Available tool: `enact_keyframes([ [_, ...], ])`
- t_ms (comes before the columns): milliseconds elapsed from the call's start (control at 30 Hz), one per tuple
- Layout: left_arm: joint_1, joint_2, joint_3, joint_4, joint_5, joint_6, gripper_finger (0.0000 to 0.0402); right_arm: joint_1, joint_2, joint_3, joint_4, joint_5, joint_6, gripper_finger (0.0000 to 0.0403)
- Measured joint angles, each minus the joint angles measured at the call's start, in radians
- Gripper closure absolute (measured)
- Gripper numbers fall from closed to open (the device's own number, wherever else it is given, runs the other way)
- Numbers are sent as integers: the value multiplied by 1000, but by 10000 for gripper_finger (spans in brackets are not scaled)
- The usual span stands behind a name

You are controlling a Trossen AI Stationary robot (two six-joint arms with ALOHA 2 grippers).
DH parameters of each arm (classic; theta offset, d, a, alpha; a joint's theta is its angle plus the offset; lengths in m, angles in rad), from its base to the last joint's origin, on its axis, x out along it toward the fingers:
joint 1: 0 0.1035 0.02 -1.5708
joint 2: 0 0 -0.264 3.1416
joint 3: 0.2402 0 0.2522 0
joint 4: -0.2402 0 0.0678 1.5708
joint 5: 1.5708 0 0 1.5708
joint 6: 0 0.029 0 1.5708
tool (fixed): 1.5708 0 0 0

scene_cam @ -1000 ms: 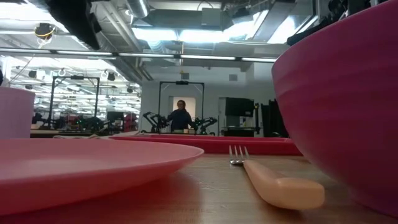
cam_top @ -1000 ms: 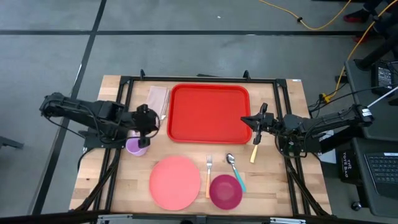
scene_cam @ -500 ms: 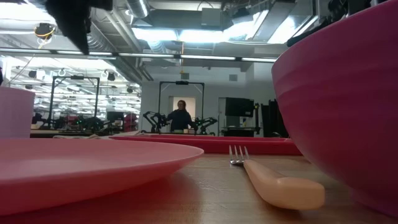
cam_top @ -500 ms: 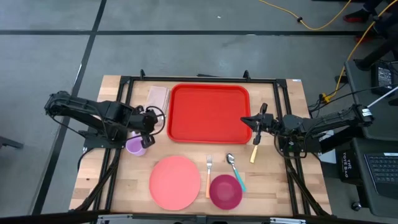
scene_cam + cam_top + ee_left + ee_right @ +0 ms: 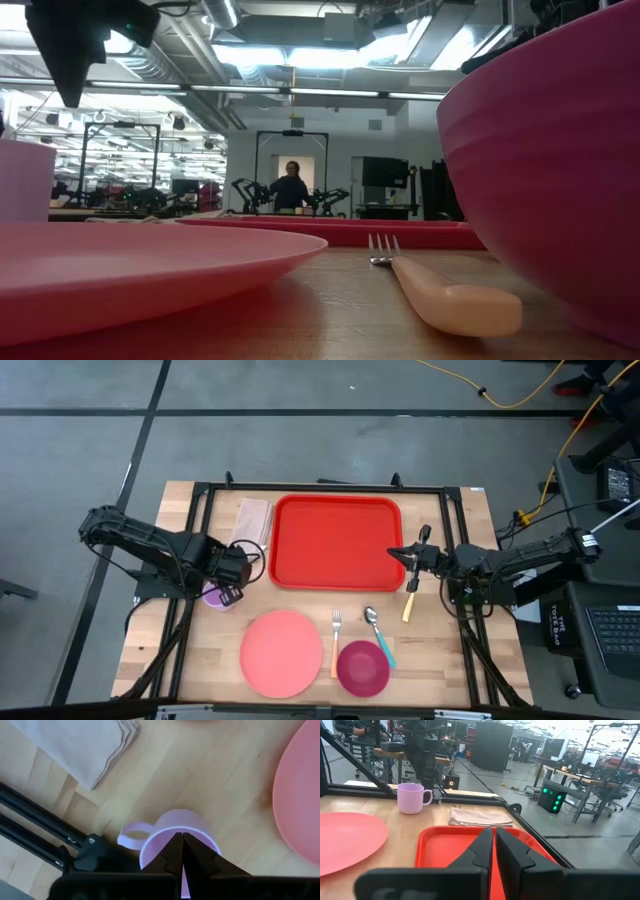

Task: Set up tray
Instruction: Put the purple mug on the red tray

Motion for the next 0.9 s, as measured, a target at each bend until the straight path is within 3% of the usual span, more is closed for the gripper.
enact_keyframes([
  [433, -5, 0, 0, 0, -4, -56, 390, 0, 0, 0, 0, 0, 3, 375],
  [900, -5, 0, -2, -104, 15, -220, 292, 0, 0, 0, -1, 0, 6, 375],
])
